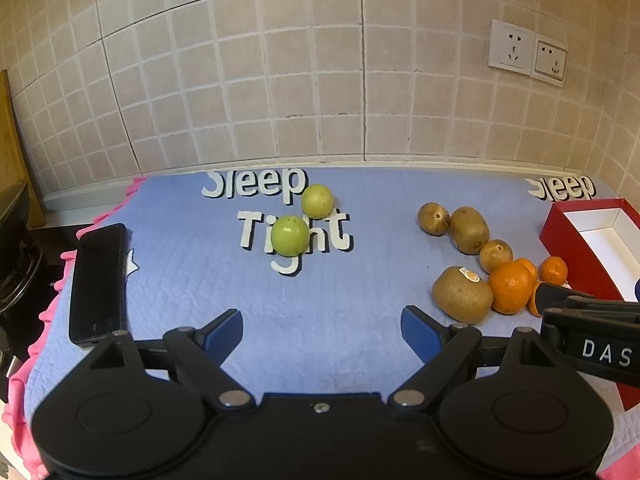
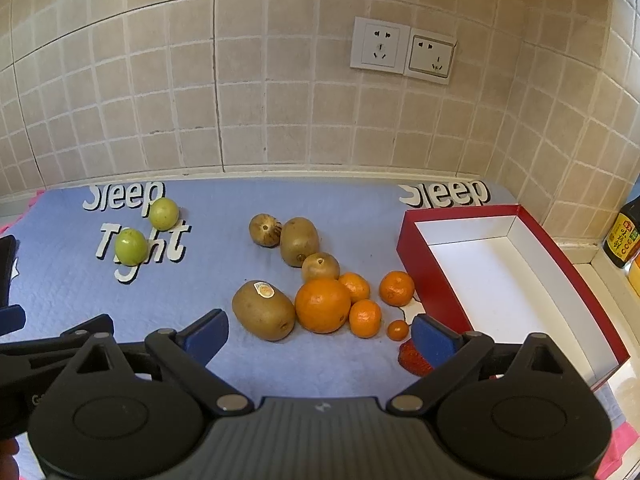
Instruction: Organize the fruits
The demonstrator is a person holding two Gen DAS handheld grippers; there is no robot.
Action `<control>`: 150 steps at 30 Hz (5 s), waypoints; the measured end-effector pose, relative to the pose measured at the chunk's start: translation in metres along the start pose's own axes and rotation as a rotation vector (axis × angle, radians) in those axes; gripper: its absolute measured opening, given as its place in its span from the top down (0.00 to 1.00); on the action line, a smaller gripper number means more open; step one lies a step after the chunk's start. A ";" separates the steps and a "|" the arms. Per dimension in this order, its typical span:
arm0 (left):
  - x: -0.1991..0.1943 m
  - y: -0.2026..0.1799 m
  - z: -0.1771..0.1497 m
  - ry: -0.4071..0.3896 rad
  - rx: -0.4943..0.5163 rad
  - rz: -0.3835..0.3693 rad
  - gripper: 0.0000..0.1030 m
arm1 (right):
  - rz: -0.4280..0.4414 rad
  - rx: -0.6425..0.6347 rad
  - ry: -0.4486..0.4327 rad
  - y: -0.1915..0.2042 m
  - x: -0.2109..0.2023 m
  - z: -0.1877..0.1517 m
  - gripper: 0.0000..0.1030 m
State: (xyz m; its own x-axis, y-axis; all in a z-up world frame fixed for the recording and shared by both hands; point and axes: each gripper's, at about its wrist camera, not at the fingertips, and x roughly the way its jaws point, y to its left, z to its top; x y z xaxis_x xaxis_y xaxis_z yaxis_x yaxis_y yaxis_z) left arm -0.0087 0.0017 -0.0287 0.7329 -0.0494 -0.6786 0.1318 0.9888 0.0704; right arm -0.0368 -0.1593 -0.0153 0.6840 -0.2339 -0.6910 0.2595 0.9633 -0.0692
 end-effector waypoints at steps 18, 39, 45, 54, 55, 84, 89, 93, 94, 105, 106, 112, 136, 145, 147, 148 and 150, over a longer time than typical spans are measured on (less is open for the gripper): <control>0.012 -0.006 0.002 0.023 0.006 -0.007 0.01 | -0.012 0.011 0.023 -0.002 0.013 0.001 0.04; 0.087 0.039 0.047 0.053 -0.083 -0.127 0.01 | -0.026 0.012 0.072 0.022 0.065 0.045 0.05; 0.138 0.062 0.070 0.072 -0.076 -0.061 0.01 | 0.054 -0.041 0.078 0.056 0.105 0.081 0.06; 0.201 0.072 0.073 0.117 -0.055 -0.064 0.01 | 0.195 -0.105 0.121 0.128 0.184 0.125 0.10; 0.204 0.070 0.073 0.113 -0.047 -0.071 0.01 | 0.214 -0.109 0.139 0.135 0.194 0.125 0.11; 0.212 0.042 0.072 0.111 0.065 -0.145 0.43 | 0.432 -0.067 0.276 0.162 0.263 0.134 0.53; 0.175 0.026 0.082 0.059 0.121 -0.172 0.43 | 0.391 -0.027 0.221 0.129 0.229 0.144 0.53; 0.146 0.007 0.090 0.001 0.170 -0.199 0.43 | 0.343 0.024 0.162 0.092 0.192 0.147 0.53; 0.138 0.001 0.092 -0.013 0.184 -0.208 0.43 | 0.330 0.037 0.148 0.080 0.182 0.146 0.53; 0.082 -0.131 0.101 -0.106 0.369 -0.478 0.42 | 0.047 0.291 0.063 -0.093 0.098 0.095 0.53; 0.082 -0.144 0.100 -0.101 0.379 -0.506 0.42 | 0.018 0.319 0.064 -0.111 0.093 0.087 0.53; 0.092 -0.240 0.097 -0.052 0.469 -0.612 0.43 | -0.134 0.468 0.087 -0.204 0.076 0.035 0.53; 0.174 -0.367 0.043 0.146 0.701 -0.641 0.30 | -0.206 0.531 0.273 -0.269 0.154 -0.029 0.52; 0.127 -0.317 0.063 0.042 0.630 -0.660 0.25 | -0.227 0.571 0.199 -0.275 0.107 -0.021 0.51; 0.115 -0.295 0.070 0.009 0.605 -0.654 0.25 | -0.215 0.572 0.170 -0.271 0.093 -0.015 0.49; 0.111 -0.284 0.075 -0.008 0.589 -0.648 0.25 | -0.210 0.564 0.157 -0.268 0.087 -0.011 0.48; 0.101 -0.257 0.083 -0.039 0.547 -0.628 0.24 | -0.196 0.535 0.130 -0.257 0.076 0.000 0.46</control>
State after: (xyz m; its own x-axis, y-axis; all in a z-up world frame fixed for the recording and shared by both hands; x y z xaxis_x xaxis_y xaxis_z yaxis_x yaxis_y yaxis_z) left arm 0.0867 -0.2693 -0.0545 0.4359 -0.5836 -0.6852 0.8221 0.5680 0.0391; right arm -0.0517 -0.4248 -0.0496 0.5078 -0.3499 -0.7872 0.7039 0.6953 0.1450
